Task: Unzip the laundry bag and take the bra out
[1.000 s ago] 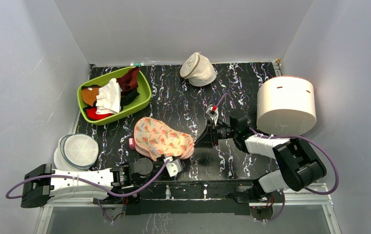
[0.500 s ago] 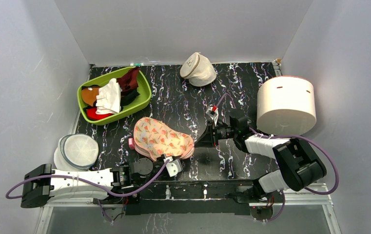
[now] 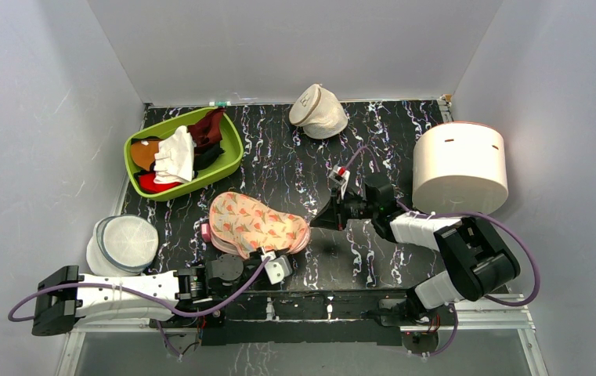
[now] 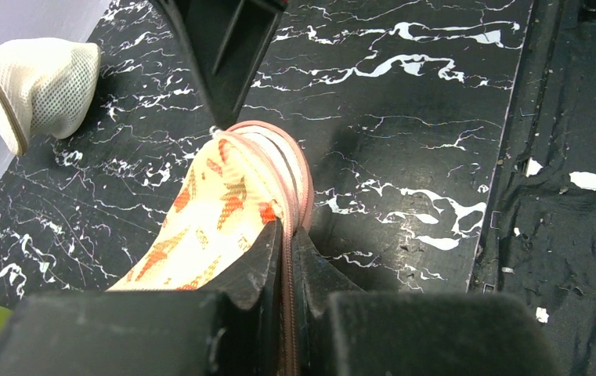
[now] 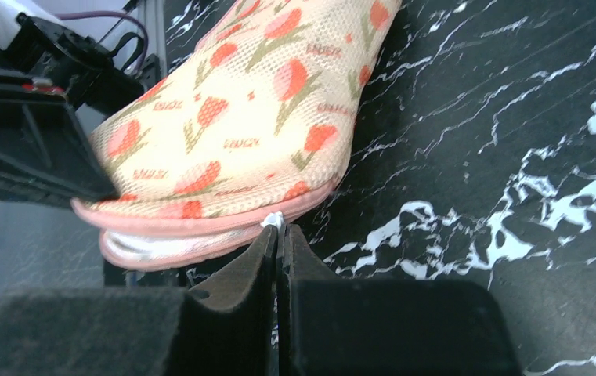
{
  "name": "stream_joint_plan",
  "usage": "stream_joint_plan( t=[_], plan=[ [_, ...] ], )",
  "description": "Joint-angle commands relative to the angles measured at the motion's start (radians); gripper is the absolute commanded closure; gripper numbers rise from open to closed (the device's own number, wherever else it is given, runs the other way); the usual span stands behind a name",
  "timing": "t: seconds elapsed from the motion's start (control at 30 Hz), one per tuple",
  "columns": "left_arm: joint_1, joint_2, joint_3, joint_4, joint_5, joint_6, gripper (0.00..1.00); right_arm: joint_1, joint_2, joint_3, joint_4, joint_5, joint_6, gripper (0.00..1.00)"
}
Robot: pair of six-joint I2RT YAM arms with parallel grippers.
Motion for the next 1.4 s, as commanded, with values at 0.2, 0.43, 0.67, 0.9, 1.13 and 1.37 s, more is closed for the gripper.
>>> stream_joint_plan(
  t=[0.2, 0.43, 0.67, 0.9, 1.13, 1.37],
  plan=[
    [0.001, -0.011, 0.061, 0.042, 0.101, 0.018, 1.0, 0.077, 0.214, 0.033, 0.452, 0.218, 0.052, 1.0],
    [0.003, 0.058, 0.069, 0.083, 0.063, 0.036, 1.0, 0.068, 0.184, 0.053, 0.403, 0.252, 0.048, 1.0],
    [0.005, 0.321, 0.134, 0.207, -0.029, 0.032, 1.0, 0.038, -0.058, 0.114, -0.115, 0.607, 0.043, 0.73],
    [0.017, 0.619, 0.296, 0.258, -0.132, -0.079, 0.82, -0.03, -0.275, 0.197, -0.495, 0.924, 0.068, 0.29],
    [0.038, 0.538, 0.344, 0.156, -0.033, -0.144, 0.27, -0.055, -0.389, 0.217, -0.565, 0.924, 0.021, 0.21],
    [0.299, 0.297, 0.506, -0.138, 0.167, -0.286, 0.06, -0.053, -0.43, 0.183, -0.519, 0.758, -0.023, 0.2]
  ],
)
